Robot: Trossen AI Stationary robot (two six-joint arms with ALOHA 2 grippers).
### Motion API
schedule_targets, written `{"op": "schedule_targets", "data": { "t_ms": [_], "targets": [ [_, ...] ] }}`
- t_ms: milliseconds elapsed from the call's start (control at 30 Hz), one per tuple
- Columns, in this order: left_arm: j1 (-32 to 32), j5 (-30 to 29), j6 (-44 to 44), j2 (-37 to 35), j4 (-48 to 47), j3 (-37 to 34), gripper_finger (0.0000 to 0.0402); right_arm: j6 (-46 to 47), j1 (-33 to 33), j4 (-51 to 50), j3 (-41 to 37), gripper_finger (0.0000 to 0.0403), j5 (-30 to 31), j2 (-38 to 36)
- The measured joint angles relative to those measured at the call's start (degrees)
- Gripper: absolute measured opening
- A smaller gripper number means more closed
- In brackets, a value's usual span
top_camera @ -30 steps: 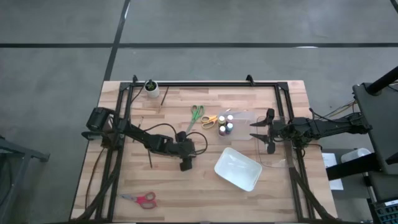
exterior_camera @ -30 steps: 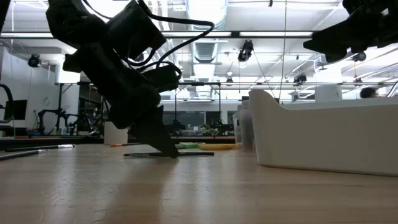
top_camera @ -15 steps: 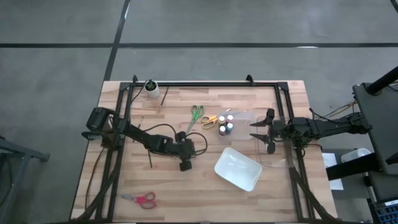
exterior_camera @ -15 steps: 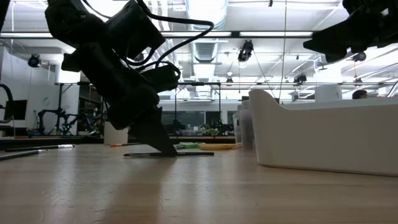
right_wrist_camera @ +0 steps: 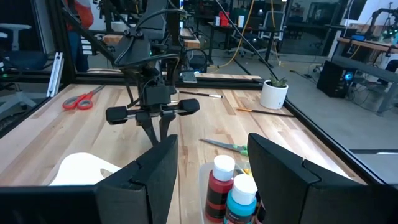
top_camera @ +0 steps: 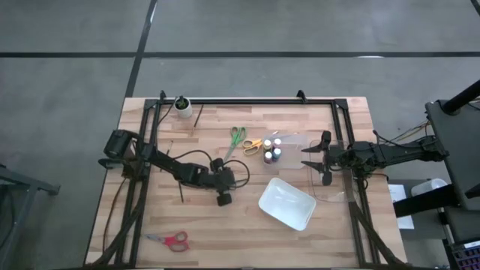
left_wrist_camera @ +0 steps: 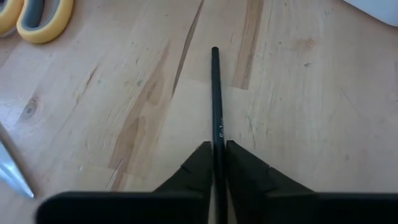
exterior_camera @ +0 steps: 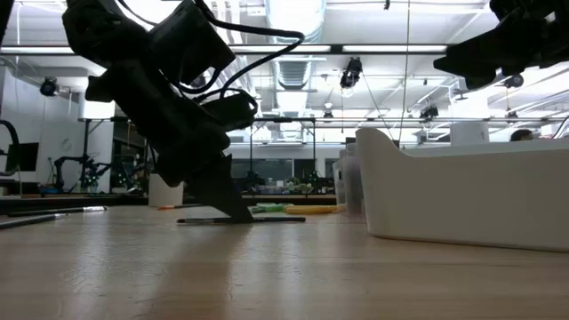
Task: Pick & Place Paint Supplies
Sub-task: Put the black paintbrush into the white bin
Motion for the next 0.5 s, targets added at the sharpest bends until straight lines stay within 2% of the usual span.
{"op": "schedule_targets", "data": {
  "t_ms": [100,500],
  "targets": [
    [-0.1,-0.9,-0.2,0.0,0.0,0.0,0.0011,0.0,0.0,0.0,0.0,0.0191,0.0,0.0],
    [-0.4,-3.2,1.2,-0.8,-1.1,0.2,0.0006,0.0,0.0,0.0,0.0,0.0191,0.0,0.0]
  ]
}}
